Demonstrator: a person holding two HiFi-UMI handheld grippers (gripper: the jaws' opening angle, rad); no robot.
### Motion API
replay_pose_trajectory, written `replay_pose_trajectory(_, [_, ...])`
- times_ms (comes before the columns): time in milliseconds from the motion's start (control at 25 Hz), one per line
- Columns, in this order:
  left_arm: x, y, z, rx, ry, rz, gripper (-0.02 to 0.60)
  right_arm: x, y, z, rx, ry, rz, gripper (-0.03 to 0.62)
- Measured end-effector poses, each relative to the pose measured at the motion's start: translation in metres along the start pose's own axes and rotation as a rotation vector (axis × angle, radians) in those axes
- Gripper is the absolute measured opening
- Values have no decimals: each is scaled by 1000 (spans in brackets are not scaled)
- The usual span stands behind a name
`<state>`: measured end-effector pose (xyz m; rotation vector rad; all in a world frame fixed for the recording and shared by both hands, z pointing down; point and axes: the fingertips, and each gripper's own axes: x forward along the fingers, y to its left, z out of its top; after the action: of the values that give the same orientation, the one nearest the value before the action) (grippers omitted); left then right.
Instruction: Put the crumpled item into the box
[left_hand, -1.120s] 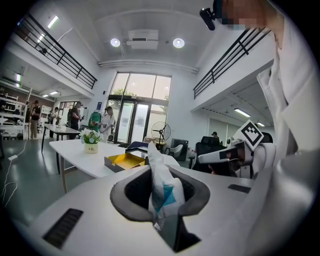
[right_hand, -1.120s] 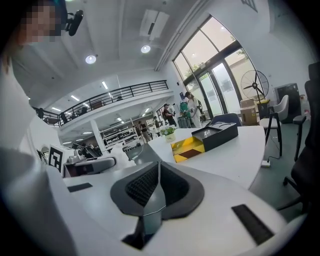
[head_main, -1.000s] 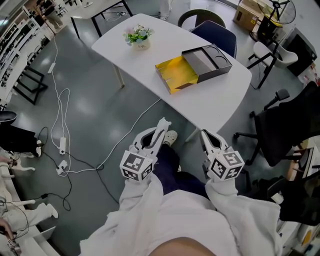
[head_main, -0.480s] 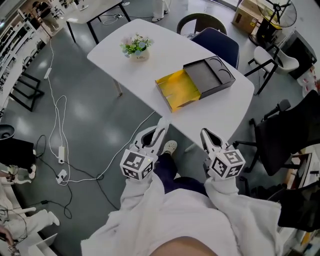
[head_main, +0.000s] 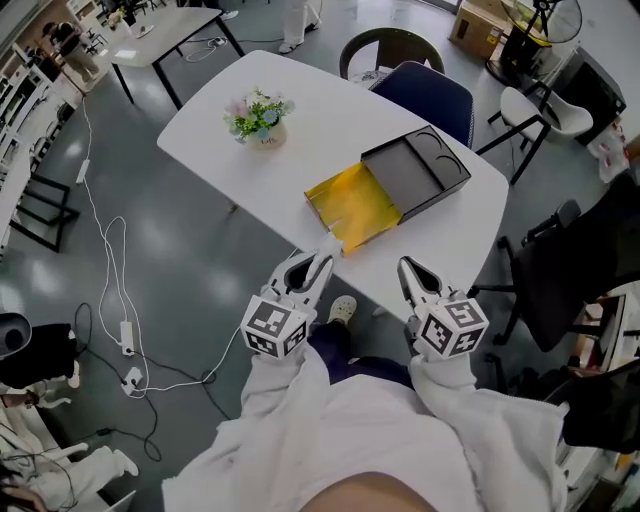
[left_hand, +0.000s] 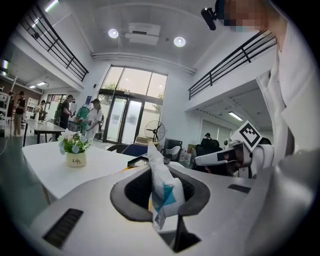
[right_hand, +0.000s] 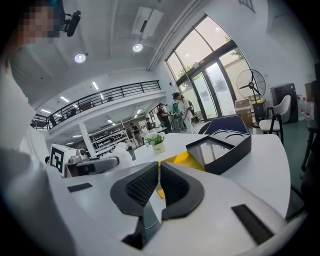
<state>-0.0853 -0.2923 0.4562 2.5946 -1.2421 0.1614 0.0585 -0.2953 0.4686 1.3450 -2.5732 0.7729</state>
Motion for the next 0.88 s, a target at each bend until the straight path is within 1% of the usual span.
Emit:
replay_pose_trajectory(160, [18,15,3,8,22,-39,63,16,-7,8,9,-3,-25,38])
replay_pose_trajectory(280, [28,27,3,0,42,-70,63,27,-11,12,12,1,-41,38])
replay_pose_trajectory(360, [35,32,0,-10,69,-99,64,33,-13,13,12,5,-51,38])
replay_pose_trajectory(440, [46,38,-6,-16,120,-127,64,40,-15,15,10,11,-58,38])
replay_pose_trajectory(600, [72,50,-20,-9,249,-191,64,49,-19,17,18,14,-72,38])
replay_pose_trajectory(680, [86,51,-26,-10,315,-249,64,52,-23,20,23,9,-81,38])
replay_pose_trajectory(880, [116,53,-35,24,467,-403,64,62,-29,25,30,1,-93,38])
